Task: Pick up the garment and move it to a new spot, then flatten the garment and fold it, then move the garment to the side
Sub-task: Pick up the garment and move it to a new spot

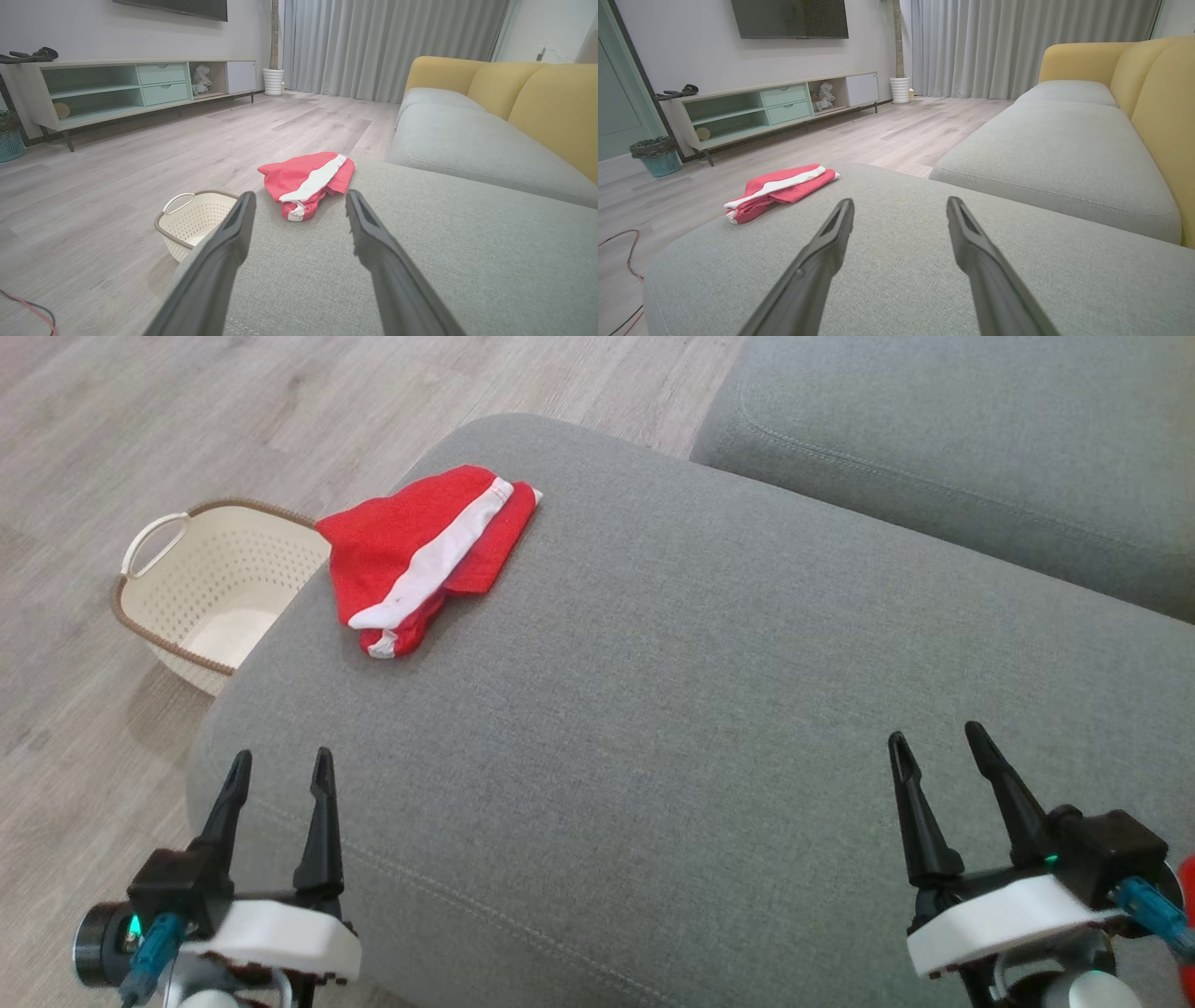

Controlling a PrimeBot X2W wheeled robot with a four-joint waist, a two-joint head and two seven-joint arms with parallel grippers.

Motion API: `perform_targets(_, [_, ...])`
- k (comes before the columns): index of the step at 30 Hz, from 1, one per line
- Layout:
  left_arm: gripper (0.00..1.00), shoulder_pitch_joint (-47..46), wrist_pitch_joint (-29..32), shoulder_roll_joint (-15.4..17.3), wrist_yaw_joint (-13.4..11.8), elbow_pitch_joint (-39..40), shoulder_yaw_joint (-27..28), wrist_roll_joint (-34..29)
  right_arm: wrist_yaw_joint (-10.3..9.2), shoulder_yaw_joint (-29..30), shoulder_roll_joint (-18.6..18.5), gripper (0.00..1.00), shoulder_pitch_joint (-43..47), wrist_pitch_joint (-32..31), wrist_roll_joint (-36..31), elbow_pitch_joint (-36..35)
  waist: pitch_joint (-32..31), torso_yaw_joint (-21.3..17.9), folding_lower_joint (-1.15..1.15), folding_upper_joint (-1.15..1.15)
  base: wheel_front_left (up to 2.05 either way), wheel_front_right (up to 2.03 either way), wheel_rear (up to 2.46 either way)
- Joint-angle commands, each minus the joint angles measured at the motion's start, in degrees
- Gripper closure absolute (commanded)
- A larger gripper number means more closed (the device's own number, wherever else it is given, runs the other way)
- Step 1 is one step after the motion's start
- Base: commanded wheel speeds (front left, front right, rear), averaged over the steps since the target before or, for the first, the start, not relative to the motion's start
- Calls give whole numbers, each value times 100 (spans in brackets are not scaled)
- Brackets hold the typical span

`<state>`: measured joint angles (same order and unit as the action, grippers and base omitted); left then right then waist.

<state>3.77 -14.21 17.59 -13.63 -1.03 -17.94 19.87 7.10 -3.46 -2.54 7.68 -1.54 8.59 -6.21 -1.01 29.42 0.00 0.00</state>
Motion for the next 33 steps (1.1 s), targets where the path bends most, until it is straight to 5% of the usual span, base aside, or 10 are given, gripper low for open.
perform_targets(1, [0, -225, -48, 107, -31, 223, 237, 25, 39, -140, -33, 0, -154, -1, 29, -235, -4, -4, 0, 0, 0, 0, 0])
perform_targets(13, [0, -282, -56, 102, -51, 220, 280, 80, 39, -235, -33, 0, -207, -128, 43, -238, 134, -194, 0, 0, 0, 0, 0])
perform_targets(22, [0, -1172, -75, -22, 115, -175, 557, 157, 39, -354, -33, 0, -636, -450, -259, -551, 949, -498, 0, 0, 0, 0, 0])
perform_targets(28, [0, -2468, -77, -226, 543, -1302, 869, 443, 39, -406, -33, 0, -1052, -782, -629, -899, 1875, -687, 0, 0, 0, 0, 0])
perform_targets(33, [0, -3671, -57, -171, 1122, -3130, 908, 651, 39, -520, -33, 0, -1365, -947, -825, -1040, 2468, -881, 0, 0, 0, 0, 0])
